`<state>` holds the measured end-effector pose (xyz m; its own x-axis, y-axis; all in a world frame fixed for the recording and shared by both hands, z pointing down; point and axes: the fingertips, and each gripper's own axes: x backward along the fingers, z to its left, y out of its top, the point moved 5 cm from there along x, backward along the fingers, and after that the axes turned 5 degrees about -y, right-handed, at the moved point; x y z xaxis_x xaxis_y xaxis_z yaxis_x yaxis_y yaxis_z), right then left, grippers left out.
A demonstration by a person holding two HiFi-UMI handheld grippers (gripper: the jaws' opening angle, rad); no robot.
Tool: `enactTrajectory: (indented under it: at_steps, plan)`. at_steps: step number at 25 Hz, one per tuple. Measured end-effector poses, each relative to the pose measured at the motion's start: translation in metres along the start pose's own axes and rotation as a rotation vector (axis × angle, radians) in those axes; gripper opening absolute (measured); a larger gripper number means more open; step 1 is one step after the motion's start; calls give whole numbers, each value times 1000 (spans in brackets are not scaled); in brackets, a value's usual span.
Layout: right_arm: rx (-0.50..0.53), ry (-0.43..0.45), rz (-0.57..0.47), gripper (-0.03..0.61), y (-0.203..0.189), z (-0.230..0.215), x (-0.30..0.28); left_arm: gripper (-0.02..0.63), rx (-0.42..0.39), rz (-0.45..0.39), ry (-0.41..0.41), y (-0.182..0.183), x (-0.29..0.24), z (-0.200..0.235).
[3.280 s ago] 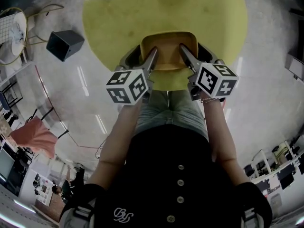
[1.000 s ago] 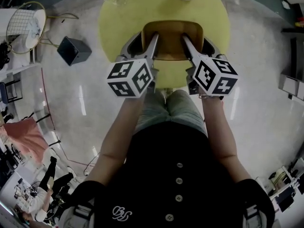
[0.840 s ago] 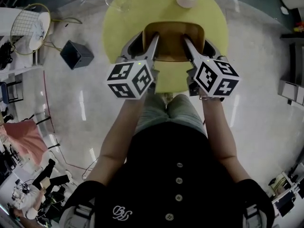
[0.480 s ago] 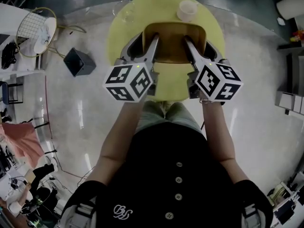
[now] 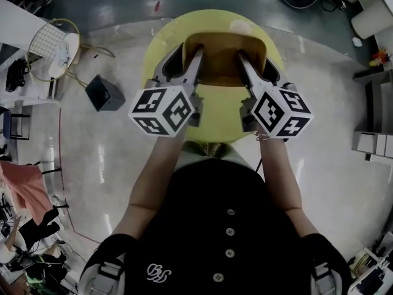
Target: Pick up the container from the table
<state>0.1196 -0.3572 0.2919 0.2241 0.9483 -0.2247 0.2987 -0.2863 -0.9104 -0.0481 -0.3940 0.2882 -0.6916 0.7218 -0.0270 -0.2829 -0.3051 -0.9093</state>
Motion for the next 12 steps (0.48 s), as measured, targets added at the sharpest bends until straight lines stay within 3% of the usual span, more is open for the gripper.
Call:
enactTrajectory:
  at_steps: [12]
  plan:
    - [75,29,-116,175,40,21,16,164,0,-100,-61,33,10,-13]
